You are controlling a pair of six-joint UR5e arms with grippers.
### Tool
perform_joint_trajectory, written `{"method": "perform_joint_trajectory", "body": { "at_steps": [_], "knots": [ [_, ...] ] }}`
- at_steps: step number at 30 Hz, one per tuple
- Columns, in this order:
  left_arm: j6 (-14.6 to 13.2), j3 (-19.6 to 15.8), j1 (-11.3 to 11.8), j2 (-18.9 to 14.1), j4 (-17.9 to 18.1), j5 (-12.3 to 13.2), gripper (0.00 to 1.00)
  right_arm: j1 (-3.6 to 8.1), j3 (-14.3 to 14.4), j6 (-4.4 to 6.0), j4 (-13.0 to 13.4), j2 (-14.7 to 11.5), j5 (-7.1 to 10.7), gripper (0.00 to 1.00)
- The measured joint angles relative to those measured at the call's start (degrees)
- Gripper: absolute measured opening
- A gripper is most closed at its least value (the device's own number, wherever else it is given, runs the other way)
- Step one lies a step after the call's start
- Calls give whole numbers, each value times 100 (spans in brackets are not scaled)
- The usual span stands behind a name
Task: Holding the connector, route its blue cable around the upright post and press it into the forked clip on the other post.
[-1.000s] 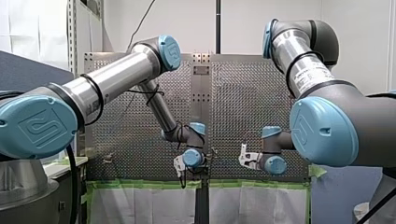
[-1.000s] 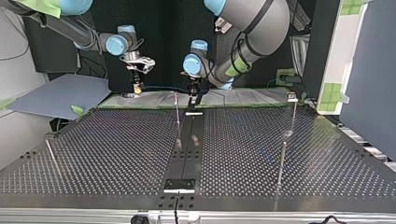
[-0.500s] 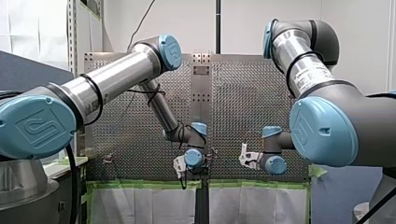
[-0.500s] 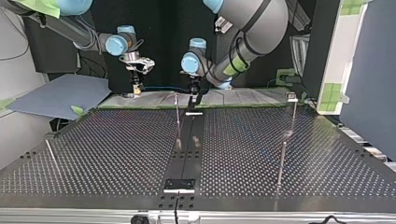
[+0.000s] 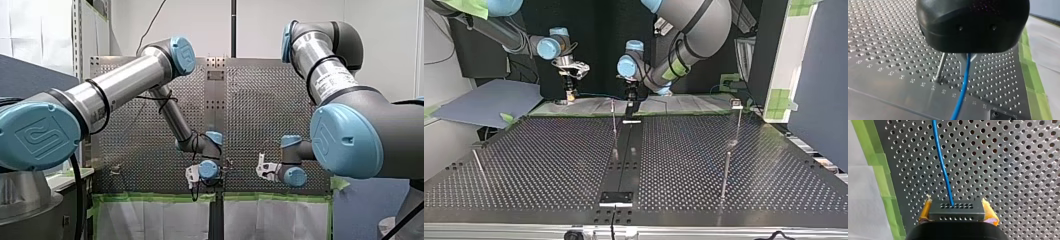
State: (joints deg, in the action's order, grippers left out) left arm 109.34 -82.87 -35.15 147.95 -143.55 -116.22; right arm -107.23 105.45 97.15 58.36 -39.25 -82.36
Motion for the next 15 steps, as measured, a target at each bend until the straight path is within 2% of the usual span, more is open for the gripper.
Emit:
{"method": "perform_joint_trajectory", "body": {
  "at_steps": [5, 15],
  "knots": [
    [-231, -1, -2, -1, -3, 8, 1, 11, 1, 9, 15, 0, 0, 0],
    [-705, -2, -86, -20, -60, -177, 1, 24, -6, 16, 18, 0, 0, 0]
  ]
}}
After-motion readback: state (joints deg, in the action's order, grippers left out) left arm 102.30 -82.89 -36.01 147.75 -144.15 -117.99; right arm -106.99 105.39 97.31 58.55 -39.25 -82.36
